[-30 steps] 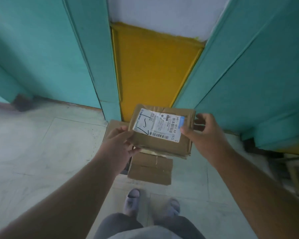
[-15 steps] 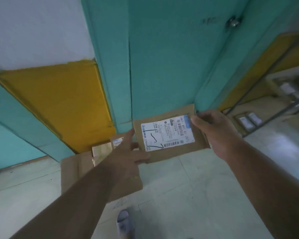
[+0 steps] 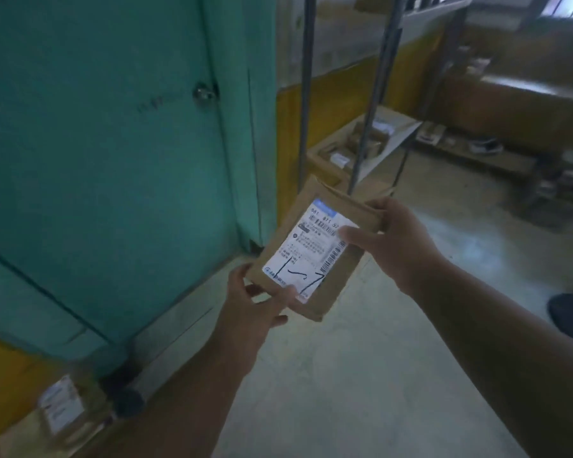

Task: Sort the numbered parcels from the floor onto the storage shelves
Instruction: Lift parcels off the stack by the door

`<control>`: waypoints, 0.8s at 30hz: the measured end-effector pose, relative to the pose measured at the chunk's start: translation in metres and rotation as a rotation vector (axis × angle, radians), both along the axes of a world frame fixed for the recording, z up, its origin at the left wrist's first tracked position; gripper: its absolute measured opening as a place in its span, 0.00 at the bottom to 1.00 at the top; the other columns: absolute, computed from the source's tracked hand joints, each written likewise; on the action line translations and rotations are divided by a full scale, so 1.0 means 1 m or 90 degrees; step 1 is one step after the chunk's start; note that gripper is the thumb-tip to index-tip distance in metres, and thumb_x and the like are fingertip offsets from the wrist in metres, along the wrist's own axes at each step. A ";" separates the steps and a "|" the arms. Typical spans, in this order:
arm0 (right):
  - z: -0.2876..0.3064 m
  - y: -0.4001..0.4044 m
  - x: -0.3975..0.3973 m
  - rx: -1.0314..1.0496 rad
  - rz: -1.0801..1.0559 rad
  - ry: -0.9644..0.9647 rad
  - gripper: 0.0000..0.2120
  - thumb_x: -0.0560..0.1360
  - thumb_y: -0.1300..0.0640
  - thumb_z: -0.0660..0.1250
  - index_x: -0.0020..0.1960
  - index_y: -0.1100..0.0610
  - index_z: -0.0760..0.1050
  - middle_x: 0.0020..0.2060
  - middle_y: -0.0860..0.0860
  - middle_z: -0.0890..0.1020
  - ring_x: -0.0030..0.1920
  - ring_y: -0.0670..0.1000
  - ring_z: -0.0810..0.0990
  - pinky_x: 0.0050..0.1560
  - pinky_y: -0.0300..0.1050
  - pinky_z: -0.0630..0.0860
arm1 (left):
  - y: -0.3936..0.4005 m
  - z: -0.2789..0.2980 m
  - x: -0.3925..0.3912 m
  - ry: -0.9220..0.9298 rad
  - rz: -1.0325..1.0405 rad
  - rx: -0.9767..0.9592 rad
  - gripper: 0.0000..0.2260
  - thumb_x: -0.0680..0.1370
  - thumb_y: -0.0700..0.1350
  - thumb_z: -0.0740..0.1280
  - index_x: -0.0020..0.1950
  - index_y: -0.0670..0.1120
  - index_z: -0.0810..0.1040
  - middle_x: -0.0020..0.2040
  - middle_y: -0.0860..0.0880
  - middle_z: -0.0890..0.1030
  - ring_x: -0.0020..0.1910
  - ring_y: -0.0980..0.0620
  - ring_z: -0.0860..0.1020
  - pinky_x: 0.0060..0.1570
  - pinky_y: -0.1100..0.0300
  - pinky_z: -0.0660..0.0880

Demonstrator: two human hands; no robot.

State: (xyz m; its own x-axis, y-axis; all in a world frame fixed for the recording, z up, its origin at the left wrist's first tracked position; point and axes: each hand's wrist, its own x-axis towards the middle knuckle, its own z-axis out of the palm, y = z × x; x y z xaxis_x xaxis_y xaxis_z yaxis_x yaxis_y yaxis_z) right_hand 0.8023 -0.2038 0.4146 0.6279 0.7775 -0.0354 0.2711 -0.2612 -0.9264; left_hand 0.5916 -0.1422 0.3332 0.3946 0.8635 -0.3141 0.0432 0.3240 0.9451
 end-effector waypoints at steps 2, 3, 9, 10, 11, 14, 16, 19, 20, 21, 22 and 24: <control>0.007 -0.003 0.037 0.010 -0.010 -0.043 0.21 0.68 0.50 0.79 0.56 0.47 0.74 0.46 0.43 0.83 0.38 0.39 0.83 0.30 0.33 0.76 | -0.003 0.004 0.040 0.059 -0.042 0.020 0.26 0.70 0.48 0.80 0.62 0.52 0.70 0.56 0.51 0.83 0.48 0.49 0.85 0.43 0.51 0.83; 0.008 -0.001 0.054 0.006 -0.005 -0.065 0.20 0.69 0.49 0.78 0.56 0.46 0.73 0.46 0.43 0.83 0.40 0.39 0.83 0.32 0.33 0.76 | -0.002 0.005 0.057 0.078 -0.064 0.025 0.24 0.71 0.49 0.79 0.60 0.51 0.71 0.54 0.51 0.84 0.46 0.50 0.86 0.42 0.52 0.83; -0.005 0.031 0.149 -0.066 0.035 -0.157 0.22 0.72 0.47 0.74 0.63 0.43 0.70 0.55 0.47 0.80 0.46 0.43 0.82 0.30 0.31 0.72 | 0.030 -0.002 0.165 0.142 -0.114 0.032 0.20 0.75 0.48 0.75 0.62 0.48 0.71 0.48 0.52 0.85 0.35 0.50 0.85 0.40 0.54 0.83; -0.007 0.035 0.167 -0.079 0.023 -0.159 0.23 0.72 0.47 0.74 0.64 0.42 0.69 0.55 0.47 0.79 0.45 0.43 0.81 0.29 0.31 0.72 | 0.038 -0.005 0.187 0.147 -0.137 0.042 0.20 0.75 0.49 0.74 0.63 0.50 0.71 0.48 0.53 0.85 0.34 0.51 0.83 0.38 0.56 0.83; -0.009 0.038 0.188 -0.091 0.003 -0.160 0.24 0.72 0.47 0.74 0.65 0.42 0.69 0.55 0.47 0.79 0.43 0.42 0.80 0.28 0.30 0.71 | 0.046 -0.008 0.210 0.146 -0.167 0.050 0.20 0.76 0.49 0.74 0.64 0.51 0.71 0.50 0.53 0.85 0.34 0.52 0.83 0.36 0.58 0.82; -0.005 0.035 0.256 -0.137 -0.084 -0.191 0.26 0.73 0.46 0.74 0.68 0.43 0.69 0.55 0.47 0.76 0.39 0.37 0.73 0.28 0.29 0.66 | 0.065 -0.015 0.289 0.147 -0.266 0.056 0.19 0.77 0.50 0.73 0.64 0.54 0.71 0.55 0.53 0.83 0.39 0.52 0.81 0.34 0.64 0.78; 0.002 0.025 0.303 -0.162 -0.139 -0.217 0.27 0.72 0.46 0.74 0.69 0.44 0.70 0.55 0.47 0.74 0.38 0.36 0.70 0.30 0.31 0.64 | 0.070 -0.011 0.344 0.139 -0.327 0.063 0.18 0.77 0.50 0.72 0.64 0.54 0.72 0.55 0.53 0.84 0.38 0.53 0.82 0.35 0.63 0.77; 0.010 0.005 0.373 -0.199 -0.217 -0.262 0.25 0.72 0.46 0.74 0.66 0.46 0.71 0.51 0.45 0.75 0.40 0.39 0.72 0.33 0.31 0.61 | 0.071 -0.003 0.427 0.138 -0.381 0.078 0.17 0.75 0.50 0.74 0.61 0.52 0.73 0.48 0.54 0.85 0.31 0.55 0.81 0.35 0.61 0.79; 0.011 -0.002 0.395 -0.203 -0.237 -0.275 0.24 0.72 0.46 0.74 0.65 0.46 0.71 0.51 0.44 0.74 0.42 0.43 0.74 0.34 0.31 0.61 | 0.070 -0.001 0.453 0.124 -0.389 0.073 0.17 0.75 0.49 0.75 0.60 0.51 0.74 0.46 0.53 0.85 0.30 0.54 0.80 0.34 0.60 0.79; 0.010 -0.007 0.417 -0.207 -0.258 -0.282 0.24 0.72 0.46 0.74 0.65 0.47 0.71 0.51 0.44 0.74 0.44 0.44 0.74 0.34 0.31 0.61 | 0.069 -0.001 0.479 0.112 -0.400 0.067 0.17 0.74 0.47 0.75 0.59 0.50 0.74 0.44 0.53 0.85 0.29 0.53 0.79 0.34 0.58 0.78; 0.008 -0.012 0.439 -0.211 -0.271 -0.286 0.25 0.72 0.46 0.74 0.65 0.47 0.70 0.51 0.44 0.74 0.44 0.44 0.74 0.34 0.32 0.62 | 0.067 -0.004 0.504 0.105 -0.413 0.059 0.17 0.74 0.46 0.76 0.59 0.50 0.73 0.42 0.53 0.86 0.29 0.52 0.78 0.34 0.56 0.78; 0.000 -0.021 0.485 -0.221 -0.267 -0.287 0.27 0.71 0.45 0.75 0.65 0.47 0.69 0.53 0.44 0.76 0.42 0.40 0.74 0.33 0.34 0.64 | 0.061 -0.012 0.554 0.098 -0.434 0.040 0.17 0.74 0.46 0.76 0.58 0.50 0.72 0.42 0.53 0.86 0.30 0.50 0.78 0.35 0.54 0.76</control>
State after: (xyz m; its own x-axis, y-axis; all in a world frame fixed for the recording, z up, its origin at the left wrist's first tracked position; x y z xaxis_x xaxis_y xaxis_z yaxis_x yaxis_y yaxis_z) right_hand 1.2872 -0.2244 0.4144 0.8840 0.4575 0.0961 0.4203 -0.6877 -0.5920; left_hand 1.1455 -0.0807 0.3216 0.8094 0.4576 -0.3681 0.3529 0.1220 0.9277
